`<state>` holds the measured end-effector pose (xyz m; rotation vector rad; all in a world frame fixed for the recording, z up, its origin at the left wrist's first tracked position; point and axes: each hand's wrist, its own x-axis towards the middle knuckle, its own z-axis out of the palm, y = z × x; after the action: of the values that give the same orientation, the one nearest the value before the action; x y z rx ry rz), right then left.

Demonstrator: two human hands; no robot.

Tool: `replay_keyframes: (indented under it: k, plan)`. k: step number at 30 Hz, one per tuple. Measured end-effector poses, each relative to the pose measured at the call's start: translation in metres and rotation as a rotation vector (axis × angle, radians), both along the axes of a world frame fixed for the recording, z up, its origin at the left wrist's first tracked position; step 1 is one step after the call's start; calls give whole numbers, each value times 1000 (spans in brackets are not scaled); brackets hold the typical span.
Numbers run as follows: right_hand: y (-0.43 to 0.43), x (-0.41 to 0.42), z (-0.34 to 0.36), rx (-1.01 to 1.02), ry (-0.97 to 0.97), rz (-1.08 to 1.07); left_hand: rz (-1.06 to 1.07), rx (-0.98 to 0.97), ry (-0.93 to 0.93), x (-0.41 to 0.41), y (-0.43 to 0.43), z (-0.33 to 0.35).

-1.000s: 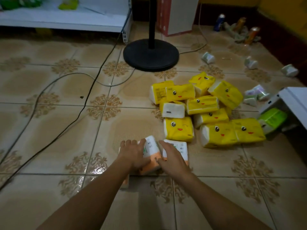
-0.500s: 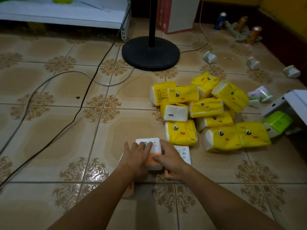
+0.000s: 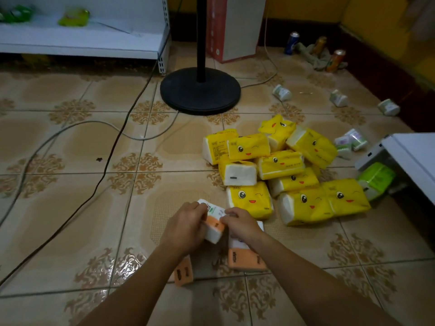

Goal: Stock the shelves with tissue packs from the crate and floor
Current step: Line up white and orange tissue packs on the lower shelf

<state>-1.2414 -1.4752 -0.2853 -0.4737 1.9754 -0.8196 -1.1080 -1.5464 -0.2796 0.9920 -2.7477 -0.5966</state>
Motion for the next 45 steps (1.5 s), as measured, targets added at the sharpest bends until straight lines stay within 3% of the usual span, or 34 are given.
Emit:
replay_keyframes:
  k: [3,6,11,14,18,20,23,25,27,30,36,45]
  plan:
    - [0,-17,17,8,-111,-45,-65,-84,69,-21,-7,19]
    - [3,-39,28,-26,-245,-83,-39,-41,190,-42,-17,34]
    - [23,-77,52,-86,-267,-94,-95,-2,244,-80,-39,64]
    - [39,-104,70,-189,-304,-129,-169,40,232,-122,-45,96]
    - [71,-140,98,-393,-320,-340,-312,51,289,-187,-12,123]
    - [108,-161,108,-454,-234,-461,-356,52,323,-215,20,125]
    - [191,-190,121,-457,65,-592,-369,30,356,-250,81,124]
    - [250,-202,135,-388,283,-668,-406,142,349,-271,133,132]
    - [303,-208,152,-359,441,-771,-583,209,287,-292,187,140]
    - [374,-210,172,-385,553,-883,-826,212,259,-314,266,157]
    - [504,-195,185,-297,808,-1107,-996,109,331,-333,404,186]
    - [656,-142,167,92,1043,-1268,-1296,402,296,-321,556,141]
